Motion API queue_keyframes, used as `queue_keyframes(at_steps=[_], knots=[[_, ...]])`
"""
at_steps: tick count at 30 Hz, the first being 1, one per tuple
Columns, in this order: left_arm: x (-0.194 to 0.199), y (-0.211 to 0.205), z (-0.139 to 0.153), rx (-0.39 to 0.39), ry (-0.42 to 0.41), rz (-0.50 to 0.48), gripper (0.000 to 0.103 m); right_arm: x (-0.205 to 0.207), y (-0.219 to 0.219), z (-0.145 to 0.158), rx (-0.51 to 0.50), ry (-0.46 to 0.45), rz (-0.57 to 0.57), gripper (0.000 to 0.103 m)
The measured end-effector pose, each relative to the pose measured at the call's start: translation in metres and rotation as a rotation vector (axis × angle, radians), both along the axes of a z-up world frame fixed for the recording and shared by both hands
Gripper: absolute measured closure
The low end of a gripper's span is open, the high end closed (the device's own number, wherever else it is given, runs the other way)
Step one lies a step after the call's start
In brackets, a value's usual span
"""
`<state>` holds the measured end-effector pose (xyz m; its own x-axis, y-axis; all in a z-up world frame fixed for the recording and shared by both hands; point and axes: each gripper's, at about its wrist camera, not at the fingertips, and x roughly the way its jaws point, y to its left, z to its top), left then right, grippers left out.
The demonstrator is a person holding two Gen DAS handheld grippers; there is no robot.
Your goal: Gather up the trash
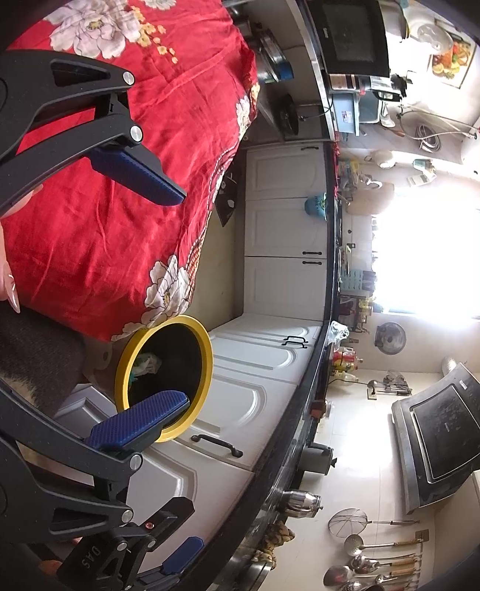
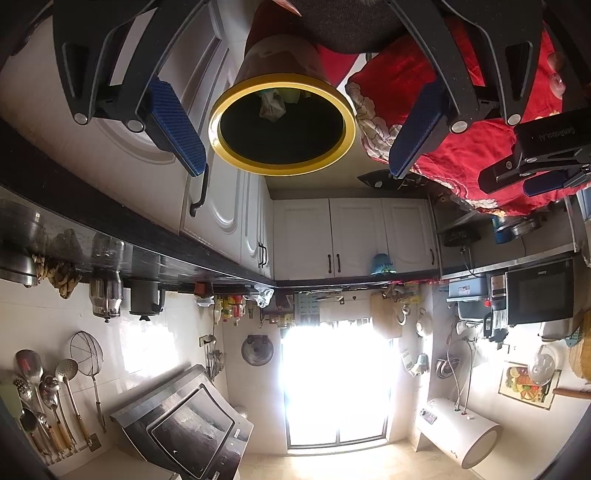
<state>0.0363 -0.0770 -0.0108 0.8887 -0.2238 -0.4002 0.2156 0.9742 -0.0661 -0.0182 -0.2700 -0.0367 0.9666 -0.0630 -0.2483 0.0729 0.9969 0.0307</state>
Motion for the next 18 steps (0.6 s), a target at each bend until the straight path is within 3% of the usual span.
queue_keyframes(at_steps=[18], knots=[[0.0022,0.0006,-0.0006,0.001,-0.001,0.010,0.011,-0.0006,0.0002,0.0004,0.002,0.003,-0.003,0.006]])
